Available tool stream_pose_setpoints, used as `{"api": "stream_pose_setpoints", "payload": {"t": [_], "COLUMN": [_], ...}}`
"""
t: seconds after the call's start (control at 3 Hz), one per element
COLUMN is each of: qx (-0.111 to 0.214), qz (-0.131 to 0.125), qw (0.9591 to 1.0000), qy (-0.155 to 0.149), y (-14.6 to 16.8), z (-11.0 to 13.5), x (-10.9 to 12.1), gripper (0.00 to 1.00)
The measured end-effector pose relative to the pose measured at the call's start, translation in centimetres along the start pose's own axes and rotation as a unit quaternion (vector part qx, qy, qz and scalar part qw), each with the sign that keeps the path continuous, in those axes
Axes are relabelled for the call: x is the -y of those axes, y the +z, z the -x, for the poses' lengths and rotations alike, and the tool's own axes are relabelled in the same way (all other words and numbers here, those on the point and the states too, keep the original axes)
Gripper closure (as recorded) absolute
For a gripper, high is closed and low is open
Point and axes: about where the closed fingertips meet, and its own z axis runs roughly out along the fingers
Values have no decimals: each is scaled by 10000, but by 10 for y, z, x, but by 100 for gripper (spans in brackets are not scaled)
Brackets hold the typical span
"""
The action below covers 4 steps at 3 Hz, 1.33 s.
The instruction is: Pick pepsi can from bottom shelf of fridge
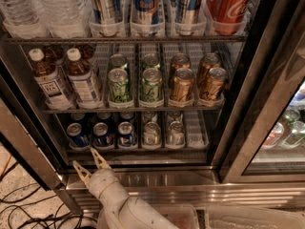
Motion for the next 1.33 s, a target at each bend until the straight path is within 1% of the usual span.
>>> {"api": "stream_pose_setpoints", "payload": {"t": [0.33, 0.67, 1.0, 1.33], "qx": [0, 0, 0, 0], "qz": [0, 0, 0, 0], "qw": [10000, 10000, 10000, 10000], "qy": [0, 0, 0, 0], "y": [0, 0, 0, 0], "z": [0, 0, 0, 0], "x": [0, 0, 0, 0], "gripper": [65, 71, 53, 51]}}
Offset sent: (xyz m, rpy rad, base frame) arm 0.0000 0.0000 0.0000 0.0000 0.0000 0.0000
